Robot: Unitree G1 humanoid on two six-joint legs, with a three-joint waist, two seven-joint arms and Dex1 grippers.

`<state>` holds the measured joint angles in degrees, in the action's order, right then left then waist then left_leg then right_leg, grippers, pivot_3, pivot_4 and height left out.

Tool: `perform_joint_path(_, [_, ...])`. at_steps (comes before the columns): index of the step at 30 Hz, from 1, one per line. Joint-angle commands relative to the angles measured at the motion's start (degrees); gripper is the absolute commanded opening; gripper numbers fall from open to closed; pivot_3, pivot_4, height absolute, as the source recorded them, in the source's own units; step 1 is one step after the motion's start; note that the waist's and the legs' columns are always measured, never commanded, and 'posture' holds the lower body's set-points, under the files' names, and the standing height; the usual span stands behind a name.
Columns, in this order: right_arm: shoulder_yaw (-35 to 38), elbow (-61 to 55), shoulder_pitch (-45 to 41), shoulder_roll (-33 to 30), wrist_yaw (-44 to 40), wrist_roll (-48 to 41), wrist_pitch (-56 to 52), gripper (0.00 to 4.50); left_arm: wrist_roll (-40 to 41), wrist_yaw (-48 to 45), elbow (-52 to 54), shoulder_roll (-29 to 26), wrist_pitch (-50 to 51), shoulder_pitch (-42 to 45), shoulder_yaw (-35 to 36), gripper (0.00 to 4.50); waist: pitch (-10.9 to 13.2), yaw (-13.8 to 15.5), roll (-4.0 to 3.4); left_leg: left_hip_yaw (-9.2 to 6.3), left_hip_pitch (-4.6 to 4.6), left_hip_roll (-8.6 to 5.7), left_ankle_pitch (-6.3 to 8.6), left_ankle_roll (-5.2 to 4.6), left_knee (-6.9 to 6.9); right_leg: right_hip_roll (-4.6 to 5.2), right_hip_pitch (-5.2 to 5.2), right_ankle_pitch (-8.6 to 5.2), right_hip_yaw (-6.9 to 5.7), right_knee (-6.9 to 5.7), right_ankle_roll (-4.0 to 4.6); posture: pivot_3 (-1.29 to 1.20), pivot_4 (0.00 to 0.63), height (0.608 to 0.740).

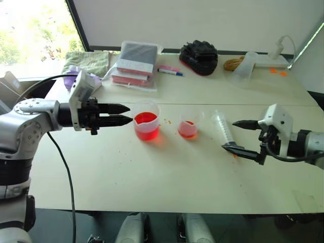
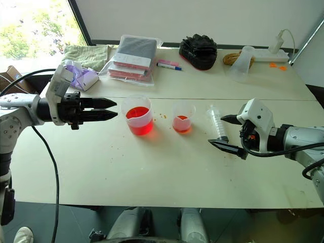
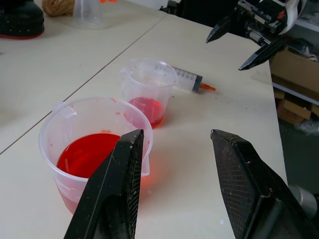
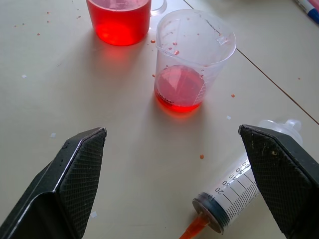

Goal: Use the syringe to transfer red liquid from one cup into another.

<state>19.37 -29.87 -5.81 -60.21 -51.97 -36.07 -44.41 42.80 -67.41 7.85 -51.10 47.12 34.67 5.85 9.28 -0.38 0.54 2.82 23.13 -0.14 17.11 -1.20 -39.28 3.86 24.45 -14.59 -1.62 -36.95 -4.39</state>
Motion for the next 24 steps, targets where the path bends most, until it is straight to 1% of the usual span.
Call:
perform_joint_path(1, [1.29, -0.97, -0.55, -0.32, 0.39, 0.23, 0.87, 4.45, 0.22, -0.05, 0.53, -0.11, -1.13, 1.29, 1.43, 2.24, 0.0, 0.0, 0.0, 0.0, 0.0, 0.0, 0.0, 0.0, 0.0, 0.0, 0.0, 0.0, 0.0, 0.0, 0.0, 0.0, 0.15, 0.74])
perform_joint_path(7, [1.59, -1.38, 0.09, -0.15, 0.83, 0.22, 0.64, 4.45, 1.65, 0.88, 0.55, 0.58, -0.21, 1.85, 2.32, 2.24, 0.0, 0.04, 0.0, 0.0, 0.0, 0.0, 0.0, 0.0, 0.0, 0.0, 0.0, 0.0, 0.0, 0.0, 0.0, 0.0, 0.15, 0.74])
perform_joint_path(24, [3.29, -1.53, 1.85, -0.7, 1.09, 0.68, 0.9, 4.45, -1.45, 1.67, 0.07, 2.65, -4.94, 2.05, 0.74, 2.24, 0.0, 0.05, 0.0, 0.0, 0.0, 0.0, 0.0, 0.0, -0.01, -0.05, 0.0, 0.0, 0.0, -0.02, 0.0, 0.0, 0.15, 0.74])
